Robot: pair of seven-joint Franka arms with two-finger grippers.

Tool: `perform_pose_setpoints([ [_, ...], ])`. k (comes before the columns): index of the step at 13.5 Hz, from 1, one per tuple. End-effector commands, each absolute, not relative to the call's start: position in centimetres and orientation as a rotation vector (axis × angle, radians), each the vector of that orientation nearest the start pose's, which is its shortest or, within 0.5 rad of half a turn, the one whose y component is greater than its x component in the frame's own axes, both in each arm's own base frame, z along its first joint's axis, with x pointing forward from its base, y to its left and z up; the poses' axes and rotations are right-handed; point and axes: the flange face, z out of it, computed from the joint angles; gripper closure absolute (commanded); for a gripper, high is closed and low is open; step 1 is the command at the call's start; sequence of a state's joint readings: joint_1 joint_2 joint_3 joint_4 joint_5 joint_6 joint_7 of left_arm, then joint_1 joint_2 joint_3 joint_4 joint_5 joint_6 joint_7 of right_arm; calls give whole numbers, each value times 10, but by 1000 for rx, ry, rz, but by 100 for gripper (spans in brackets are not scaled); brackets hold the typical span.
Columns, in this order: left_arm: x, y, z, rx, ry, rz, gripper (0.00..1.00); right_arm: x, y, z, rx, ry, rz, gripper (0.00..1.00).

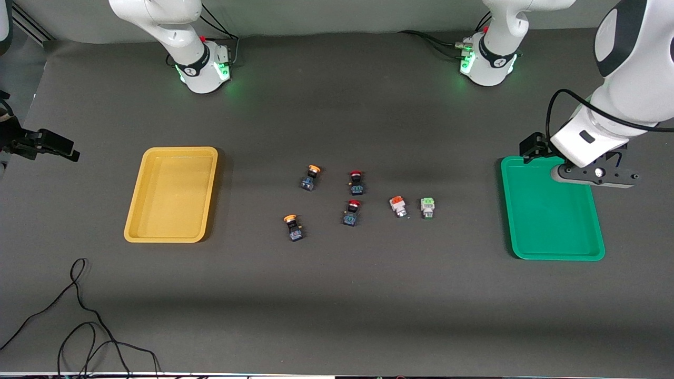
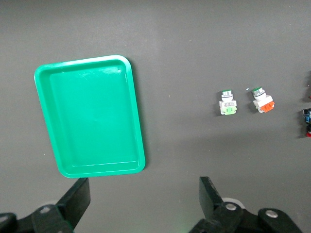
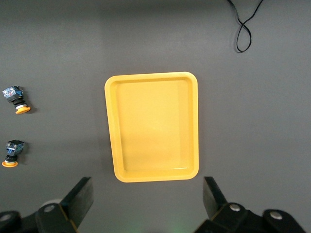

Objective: Place green and yellow buttons in trays

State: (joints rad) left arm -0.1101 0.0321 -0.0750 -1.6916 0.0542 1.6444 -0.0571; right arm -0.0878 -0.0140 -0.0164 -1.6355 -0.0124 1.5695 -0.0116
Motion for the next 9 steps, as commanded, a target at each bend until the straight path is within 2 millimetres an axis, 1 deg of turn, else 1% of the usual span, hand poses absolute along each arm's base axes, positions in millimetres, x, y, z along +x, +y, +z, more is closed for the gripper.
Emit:
perform_pose_setpoints([
  [1,556,-97,560,-3080,194,123,0,542,-59,604,-3151,125,86,0],
  [3,557,-93,561,-3089,179,123,0,544,-59,604,-3151,125,84,0],
  [9,558,-94,560,-3102,168,126,0,544,-58,606,-3153,128,79,0],
])
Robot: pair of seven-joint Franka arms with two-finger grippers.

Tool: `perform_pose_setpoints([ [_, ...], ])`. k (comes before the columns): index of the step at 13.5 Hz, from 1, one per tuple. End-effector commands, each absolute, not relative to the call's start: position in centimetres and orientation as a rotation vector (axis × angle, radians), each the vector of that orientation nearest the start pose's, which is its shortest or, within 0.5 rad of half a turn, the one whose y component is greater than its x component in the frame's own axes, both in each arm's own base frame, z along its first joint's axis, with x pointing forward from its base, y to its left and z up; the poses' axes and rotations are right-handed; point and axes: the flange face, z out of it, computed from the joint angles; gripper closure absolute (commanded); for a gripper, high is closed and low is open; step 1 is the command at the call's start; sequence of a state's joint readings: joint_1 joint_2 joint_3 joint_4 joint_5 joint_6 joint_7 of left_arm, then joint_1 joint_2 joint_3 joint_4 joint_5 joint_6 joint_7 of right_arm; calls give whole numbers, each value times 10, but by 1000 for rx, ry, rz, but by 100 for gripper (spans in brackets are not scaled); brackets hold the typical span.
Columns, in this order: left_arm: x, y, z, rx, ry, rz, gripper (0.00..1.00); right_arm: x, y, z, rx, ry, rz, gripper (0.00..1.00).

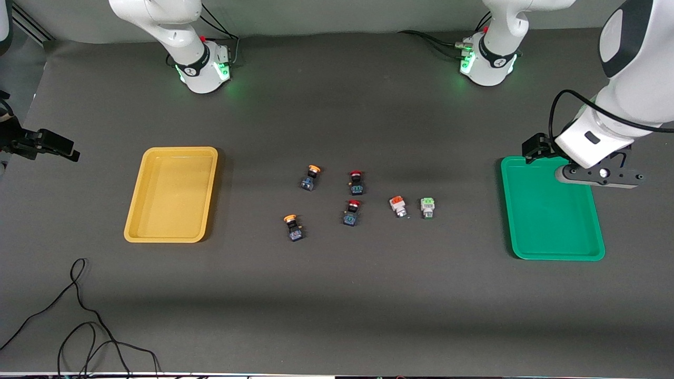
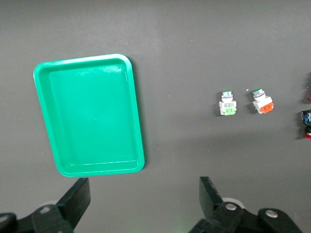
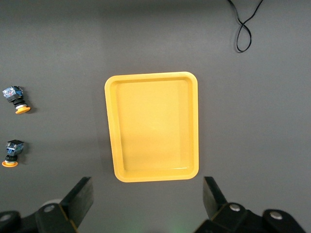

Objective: Place green and yellow buttons in trays

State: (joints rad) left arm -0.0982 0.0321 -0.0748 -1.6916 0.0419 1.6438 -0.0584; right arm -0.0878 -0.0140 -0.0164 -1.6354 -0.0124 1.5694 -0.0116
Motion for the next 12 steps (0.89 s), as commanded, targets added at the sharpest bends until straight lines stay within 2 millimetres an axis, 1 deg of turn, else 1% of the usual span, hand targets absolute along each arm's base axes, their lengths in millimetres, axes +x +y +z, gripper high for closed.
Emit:
perform_pose_setpoints([
  [1,558,-97,560,-3136,117,133,0,545,-57,607,-3151,118,74,0],
  [2,557,-101,558,-3169,36,148,0,545,-56,606,-3151,116,76,0],
  [3,558,-106,557,-3173,2,146,0,547,-44,604,-3154,80,72,0],
  [4,558,-115,554,-3169,19,143,0,548,-23,601,-3159,24,81,0],
  [5,559,-126,549,-3175,25,151,0,548,-10,595,-3161,6,100,0],
  [6,561,-141,540,-3169,17,176,0,547,10,585,-3159,-16,130,0],
  [7,560,-155,529,-3159,22,205,0,545,34,576,-3161,42,148,0],
  [8,560,-176,514,-3141,13,235,0,542,67,565,-3163,107,163,0],
  [9,562,-194,499,-3134,-44,237,0,536,108,557,-3170,137,152,0],
  [10,567,-211,481,-3133,-90,230,0,531,142,545,-3172,183,141,0],
  [11,572,-223,461,-3132,-110,232,0,524,178,528,-3159,272,119,0],
  [12,579,-231,438,-3133,-115,247,0,513,218,510,-3141,346,78,0],
])
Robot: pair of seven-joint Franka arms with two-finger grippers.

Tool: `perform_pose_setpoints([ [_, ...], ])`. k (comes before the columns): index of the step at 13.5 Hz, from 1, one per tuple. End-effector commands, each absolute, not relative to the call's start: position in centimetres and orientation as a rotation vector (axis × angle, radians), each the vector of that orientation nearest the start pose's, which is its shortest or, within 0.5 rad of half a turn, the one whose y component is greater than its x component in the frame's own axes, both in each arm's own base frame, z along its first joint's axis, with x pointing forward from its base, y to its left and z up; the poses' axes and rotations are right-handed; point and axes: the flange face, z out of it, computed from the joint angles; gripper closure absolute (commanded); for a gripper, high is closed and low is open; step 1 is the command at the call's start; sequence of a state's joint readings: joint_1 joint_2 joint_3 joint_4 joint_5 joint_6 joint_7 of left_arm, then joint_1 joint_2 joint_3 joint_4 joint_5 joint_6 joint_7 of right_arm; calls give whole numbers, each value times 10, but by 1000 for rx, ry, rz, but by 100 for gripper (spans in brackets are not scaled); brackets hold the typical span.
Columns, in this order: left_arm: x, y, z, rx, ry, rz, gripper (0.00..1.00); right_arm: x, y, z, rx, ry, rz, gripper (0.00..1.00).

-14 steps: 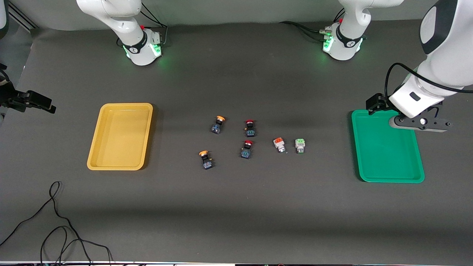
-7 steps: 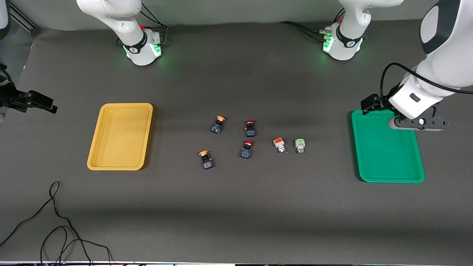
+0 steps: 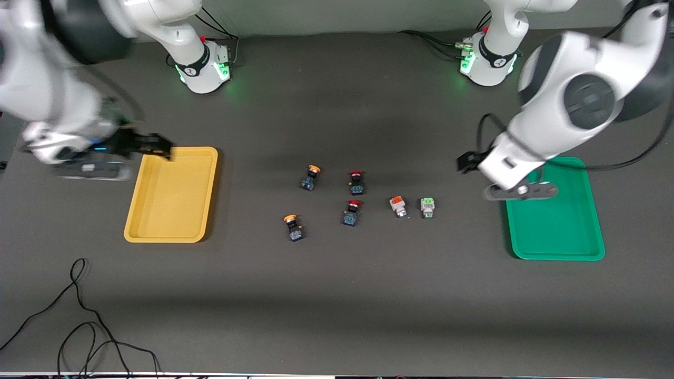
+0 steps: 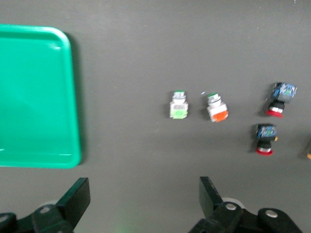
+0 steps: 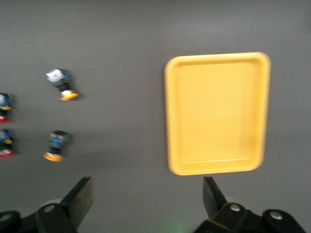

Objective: Place green and yellow buttons in trays

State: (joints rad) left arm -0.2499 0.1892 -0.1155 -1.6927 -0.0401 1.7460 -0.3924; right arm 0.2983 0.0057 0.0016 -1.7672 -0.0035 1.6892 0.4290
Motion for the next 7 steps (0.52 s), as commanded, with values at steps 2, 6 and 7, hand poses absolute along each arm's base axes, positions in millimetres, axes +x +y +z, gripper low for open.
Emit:
perform_pose_setpoints([
  [2,582,-251,388,-3125,-135,281,0,481,312,469,-3110,494,29,0],
  [6,560,-268,298,-3155,-152,186,0,426,420,424,-3039,782,-19,0],
  [7,554,-266,277,-3167,-160,151,0,418,428,424,-3036,794,-19,0],
])
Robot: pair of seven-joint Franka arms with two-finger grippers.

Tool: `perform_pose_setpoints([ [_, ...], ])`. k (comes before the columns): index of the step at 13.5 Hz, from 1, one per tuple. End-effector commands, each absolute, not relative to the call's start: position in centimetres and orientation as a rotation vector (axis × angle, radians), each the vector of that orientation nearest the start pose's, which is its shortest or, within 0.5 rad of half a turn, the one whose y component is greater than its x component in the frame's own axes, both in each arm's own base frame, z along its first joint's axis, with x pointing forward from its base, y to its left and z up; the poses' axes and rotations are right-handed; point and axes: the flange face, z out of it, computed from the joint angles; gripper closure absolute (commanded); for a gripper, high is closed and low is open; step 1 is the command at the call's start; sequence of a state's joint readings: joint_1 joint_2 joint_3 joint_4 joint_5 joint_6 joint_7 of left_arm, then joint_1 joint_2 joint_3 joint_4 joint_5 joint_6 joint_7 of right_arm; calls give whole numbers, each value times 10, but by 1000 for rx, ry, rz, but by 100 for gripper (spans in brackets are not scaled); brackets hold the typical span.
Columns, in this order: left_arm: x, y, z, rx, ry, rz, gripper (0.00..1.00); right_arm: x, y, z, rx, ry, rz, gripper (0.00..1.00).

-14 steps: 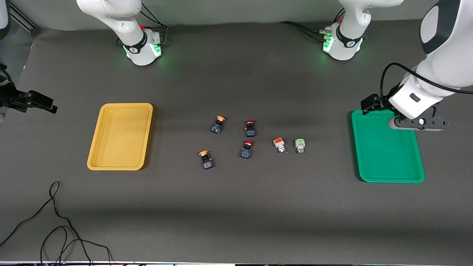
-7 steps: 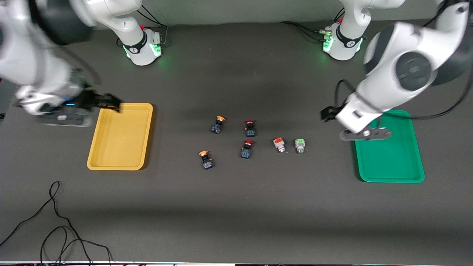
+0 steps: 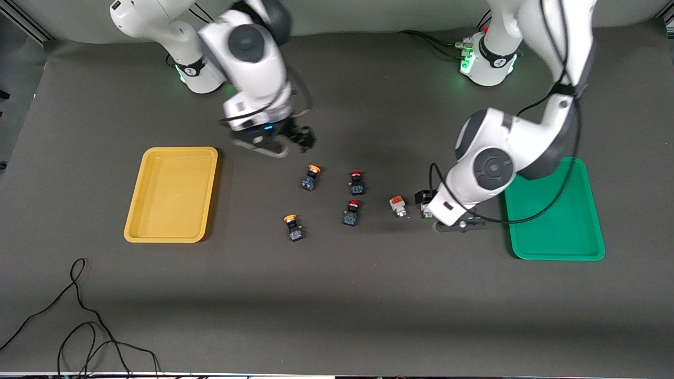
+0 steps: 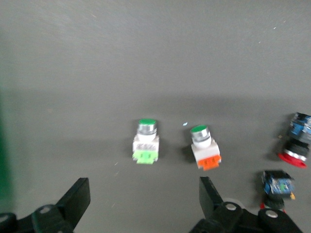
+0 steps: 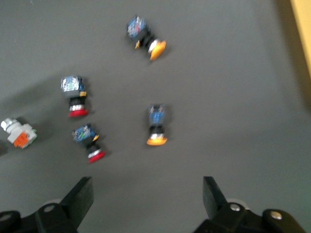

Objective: Place green and yellow buttons in trays

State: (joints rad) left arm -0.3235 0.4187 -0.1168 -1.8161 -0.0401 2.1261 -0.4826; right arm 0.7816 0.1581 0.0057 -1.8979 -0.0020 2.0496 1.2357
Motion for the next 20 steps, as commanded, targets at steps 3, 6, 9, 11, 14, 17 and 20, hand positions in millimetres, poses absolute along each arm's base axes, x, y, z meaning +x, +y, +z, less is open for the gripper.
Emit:
perform_pose_setpoints([
  [3,540,-264,231,-3173,-146,124,0,416,424,394,-3060,765,-66,0],
  [6,532,-265,215,-3164,-132,142,0,398,401,315,-3038,700,-146,0],
  [9,523,-261,187,-3184,-139,86,0,407,394,241,-3021,709,-158,0],
  [11,520,-260,174,-3186,-140,87,0,414,388,197,-3012,697,-190,0],
  [14,520,-264,175,-3195,-131,61,66,416,388,164,-3010,667,-209,0],
  [17,520,-265,177,-3195,-141,59,100,419,393,168,-3003,656,-218,49],
  [20,525,-262,202,-3197,-161,40,100,424,395,174,-2996,643,-231,88],
])
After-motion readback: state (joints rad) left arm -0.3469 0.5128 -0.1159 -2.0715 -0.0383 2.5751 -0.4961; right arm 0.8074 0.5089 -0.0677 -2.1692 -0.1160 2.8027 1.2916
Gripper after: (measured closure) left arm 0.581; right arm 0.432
